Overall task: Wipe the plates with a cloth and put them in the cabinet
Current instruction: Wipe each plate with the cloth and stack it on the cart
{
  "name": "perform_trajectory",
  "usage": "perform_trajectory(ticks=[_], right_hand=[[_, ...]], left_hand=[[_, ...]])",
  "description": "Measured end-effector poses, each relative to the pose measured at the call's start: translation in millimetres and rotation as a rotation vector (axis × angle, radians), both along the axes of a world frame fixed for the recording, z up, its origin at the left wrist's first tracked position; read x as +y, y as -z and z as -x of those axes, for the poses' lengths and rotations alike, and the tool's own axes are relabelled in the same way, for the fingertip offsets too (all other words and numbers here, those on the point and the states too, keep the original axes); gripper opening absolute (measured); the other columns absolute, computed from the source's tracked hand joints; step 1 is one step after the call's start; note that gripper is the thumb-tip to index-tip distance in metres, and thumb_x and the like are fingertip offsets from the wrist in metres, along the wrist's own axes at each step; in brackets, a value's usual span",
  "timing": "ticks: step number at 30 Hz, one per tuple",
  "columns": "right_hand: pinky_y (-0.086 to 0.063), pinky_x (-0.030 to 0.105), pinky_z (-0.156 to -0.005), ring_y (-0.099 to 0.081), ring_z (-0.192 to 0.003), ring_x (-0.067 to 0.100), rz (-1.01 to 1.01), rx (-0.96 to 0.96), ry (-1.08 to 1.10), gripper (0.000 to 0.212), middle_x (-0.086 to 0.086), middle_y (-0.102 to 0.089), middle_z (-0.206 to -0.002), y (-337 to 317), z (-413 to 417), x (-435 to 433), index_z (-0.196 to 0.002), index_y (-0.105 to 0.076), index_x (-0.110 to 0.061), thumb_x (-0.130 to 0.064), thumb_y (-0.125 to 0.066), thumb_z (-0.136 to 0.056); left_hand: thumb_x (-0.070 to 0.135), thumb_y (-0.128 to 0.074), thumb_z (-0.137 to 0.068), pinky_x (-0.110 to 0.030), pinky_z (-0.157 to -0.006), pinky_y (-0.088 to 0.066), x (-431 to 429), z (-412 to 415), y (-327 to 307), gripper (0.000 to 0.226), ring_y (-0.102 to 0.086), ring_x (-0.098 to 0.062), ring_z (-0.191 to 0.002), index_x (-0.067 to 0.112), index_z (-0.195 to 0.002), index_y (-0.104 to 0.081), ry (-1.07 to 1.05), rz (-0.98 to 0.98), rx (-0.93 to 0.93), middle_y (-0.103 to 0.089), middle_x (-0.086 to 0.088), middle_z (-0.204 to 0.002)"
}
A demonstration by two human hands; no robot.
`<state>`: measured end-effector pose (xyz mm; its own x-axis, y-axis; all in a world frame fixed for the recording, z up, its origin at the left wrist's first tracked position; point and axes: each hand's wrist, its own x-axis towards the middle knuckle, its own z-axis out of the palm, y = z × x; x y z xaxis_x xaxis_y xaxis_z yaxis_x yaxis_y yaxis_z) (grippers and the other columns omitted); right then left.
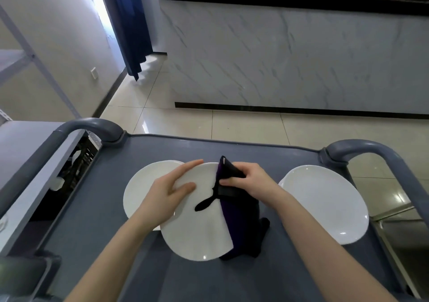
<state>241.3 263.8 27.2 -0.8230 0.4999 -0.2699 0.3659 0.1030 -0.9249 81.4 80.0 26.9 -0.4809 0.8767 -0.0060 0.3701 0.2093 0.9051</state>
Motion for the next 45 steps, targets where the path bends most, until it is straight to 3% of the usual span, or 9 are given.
perform_trajectory(ticks=[6, 10, 14, 20, 28, 32, 39, 42, 45], right_hand=[[-0.055, 0.034, -0.080, -0.069, -0.090, 0.021, 0.306, 0.183, 0.324, 0.009, 0.012, -0.074, -0.100, 39.0, -26.4, -32.7, -0.097, -0.073, -0.017, -0.016, -0.071, -0.088], [-0.056, 0.034, -0.078, -0.070, -0.095, 0.027, 0.558, 0.262, 0.619, 0.015, 0.013, -0.074, -0.103, 61.3, -40.0, -69.1, -0.102, -0.072, -0.012, -0.010, -0.069, -0.087], [-0.058, 0.031, -0.072, -0.073, -0.090, 0.026, 0.720, 0.250, 0.694, 0.021, 0.015, -0.075, -0.101, 69.2, -39.9, -100.7, -0.106, -0.068, -0.006, -0.004, -0.070, -0.085], [-0.057, 0.034, -0.074, -0.072, -0.088, 0.027, 0.562, 0.204, 0.618, 0.020, 0.017, -0.074, -0.100, 46.3, -46.1, -64.5, -0.103, -0.068, -0.001, -0.001, -0.072, -0.083], [-0.053, 0.024, -0.078, -0.067, -0.084, 0.010, 0.041, 0.067, 0.089, 0.018, 0.004, -0.073, -0.093, -8.5, -36.5, -24.2, -0.100, -0.070, -0.007, -0.007, -0.074, -0.082], [-0.055, 0.034, -0.080, -0.068, -0.085, 0.019, 0.130, 0.181, 0.264, 0.013, 0.016, -0.072, -0.096, -6.0, -39.3, -27.3, -0.099, -0.070, -0.004, -0.008, -0.071, -0.086], [-0.058, 0.036, -0.070, -0.071, -0.082, 0.027, 0.742, 0.416, 0.871, 0.019, 0.015, -0.075, -0.096, 10.0, -33.7, -50.7, -0.105, -0.069, -0.005, -0.012, -0.071, -0.087], [-0.057, 0.033, -0.064, -0.072, -0.080, 0.027, 0.839, 0.375, 0.915, 0.019, 0.016, -0.075, -0.096, 20.4, -30.4, -69.4, -0.104, -0.070, -0.006, -0.009, -0.071, -0.086], [-0.058, 0.039, -0.073, -0.071, -0.086, 0.032, 0.867, 0.313, 0.854, 0.021, 0.019, -0.074, -0.098, 22.2, -37.7, -64.2, -0.105, -0.070, -0.004, -0.006, -0.072, -0.084]], left_hand=[[0.015, -0.065, -0.097, -0.021, -0.092, -0.046, -17.6, -13.5, 19.0, 0.051, -0.060, 0.009, -0.113, 0.058, -0.123, -0.061, -0.181, -0.070, -0.178, -0.065, 0.031, -0.122], [0.013, -0.062, -0.098, -0.026, -0.082, -0.054, -15.7, -35.5, 30.5, 0.049, -0.068, 0.000, -0.104, 0.056, -0.122, -0.063, -0.518, -0.245, -0.467, -0.070, 0.024, -0.117], [0.012, -0.060, -0.099, -0.036, -0.086, -0.058, -3.9, -50.0, 35.1, 0.049, -0.068, -0.012, -0.109, 0.057, -0.119, -0.063, -0.685, -0.276, -0.615, -0.069, 0.017, -0.122], [0.016, -0.061, -0.099, -0.034, -0.087, -0.056, -6.4, -28.1, 27.1, 0.051, -0.066, -0.002, -0.106, 0.063, -0.121, -0.059, -0.368, -0.148, -0.386, -0.067, 0.027, -0.117], [0.029, -0.067, -0.096, -0.011, -0.075, -0.052, 21.1, 1.7, -24.5, 0.049, -0.064, 0.008, -0.099, 0.069, -0.121, -0.055, 0.241, 0.193, -0.043, -0.067, 0.033, -0.108], [0.041, -0.070, -0.092, -0.025, -0.080, -0.055, 13.2, -0.1, -16.1, 0.040, -0.069, -0.006, -0.094, 0.062, -0.123, -0.056, -0.041, 0.081, -0.187, -0.073, 0.010, -0.105], [0.031, -0.065, -0.096, -0.030, -0.063, -0.059, 12.3, -59.1, 24.8, 0.022, -0.075, -0.017, -0.089, 0.031, -0.118, -0.060, -0.477, -0.215, -0.841, -0.077, 0.006, -0.104], [0.025, -0.066, -0.096, -0.026, -0.074, -0.054, 23.9, -68.3, 21.8, 0.035, -0.068, -0.012, -0.099, 0.040, -0.124, -0.052, -0.658, -0.317, -0.684, -0.068, 0.012, -0.113], [0.023, -0.064, -0.098, -0.029, -0.076, -0.055, 19.5, -60.7, 24.3, 0.035, -0.069, -0.011, -0.099, 0.046, -0.124, -0.055, -0.595, -0.294, -0.550, -0.069, 0.013, -0.113]])
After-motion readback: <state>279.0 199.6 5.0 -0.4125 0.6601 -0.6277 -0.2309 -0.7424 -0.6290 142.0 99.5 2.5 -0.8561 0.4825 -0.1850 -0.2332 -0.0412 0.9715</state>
